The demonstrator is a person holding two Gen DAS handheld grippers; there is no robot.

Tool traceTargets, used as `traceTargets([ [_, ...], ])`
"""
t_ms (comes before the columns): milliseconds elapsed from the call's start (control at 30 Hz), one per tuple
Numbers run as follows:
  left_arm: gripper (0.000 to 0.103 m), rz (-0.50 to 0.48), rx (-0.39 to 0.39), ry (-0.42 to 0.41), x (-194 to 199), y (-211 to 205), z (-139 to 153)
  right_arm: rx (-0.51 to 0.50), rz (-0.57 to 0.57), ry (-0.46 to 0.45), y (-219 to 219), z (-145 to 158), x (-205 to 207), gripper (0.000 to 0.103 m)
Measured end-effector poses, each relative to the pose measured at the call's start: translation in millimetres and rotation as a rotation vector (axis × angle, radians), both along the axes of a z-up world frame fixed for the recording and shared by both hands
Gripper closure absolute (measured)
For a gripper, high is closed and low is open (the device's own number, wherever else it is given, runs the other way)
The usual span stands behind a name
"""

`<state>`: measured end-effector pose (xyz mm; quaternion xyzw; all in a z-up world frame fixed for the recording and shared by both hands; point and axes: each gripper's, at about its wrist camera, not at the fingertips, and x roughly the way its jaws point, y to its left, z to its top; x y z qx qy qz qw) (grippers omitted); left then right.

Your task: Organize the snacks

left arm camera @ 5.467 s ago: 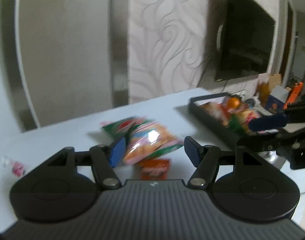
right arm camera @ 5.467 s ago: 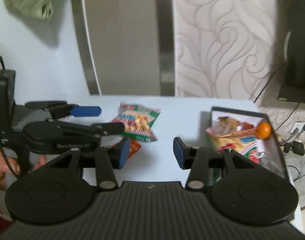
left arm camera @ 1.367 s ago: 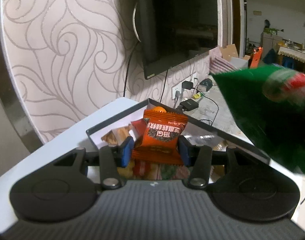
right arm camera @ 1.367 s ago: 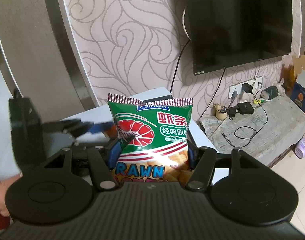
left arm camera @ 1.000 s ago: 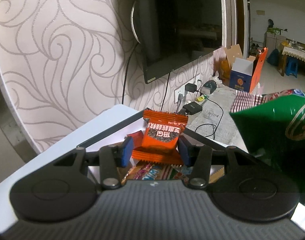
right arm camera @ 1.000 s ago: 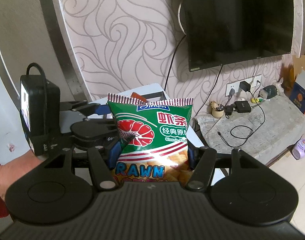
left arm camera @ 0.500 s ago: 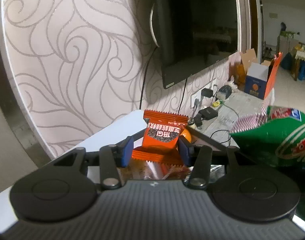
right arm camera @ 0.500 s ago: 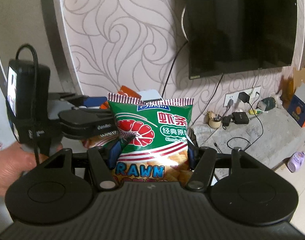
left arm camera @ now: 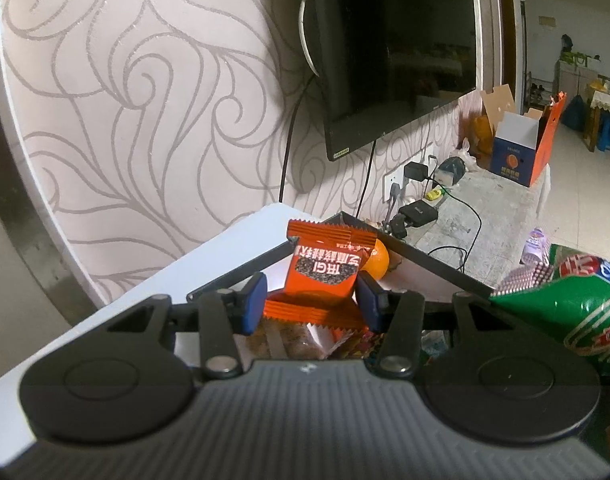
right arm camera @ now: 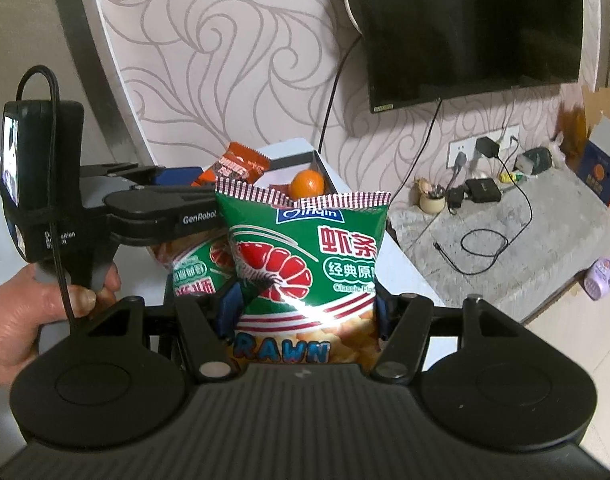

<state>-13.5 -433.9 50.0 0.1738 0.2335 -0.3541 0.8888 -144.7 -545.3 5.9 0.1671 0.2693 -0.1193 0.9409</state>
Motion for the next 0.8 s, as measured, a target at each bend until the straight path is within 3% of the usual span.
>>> traceTargets([
  [600, 0.051, 0.023, -0.037, 0.013, 14.9, 3.7, -3.9, -0.068, 0.056, 0.065, 9.2, -12.7, 20.0, 0.036],
  [800, 0.051, -0.039, -0.054, 0.008, 14.7, -2.4, 1.1, -0.129, 0.075, 0.103, 10.4, -19.5, 34.7, 0.036],
])
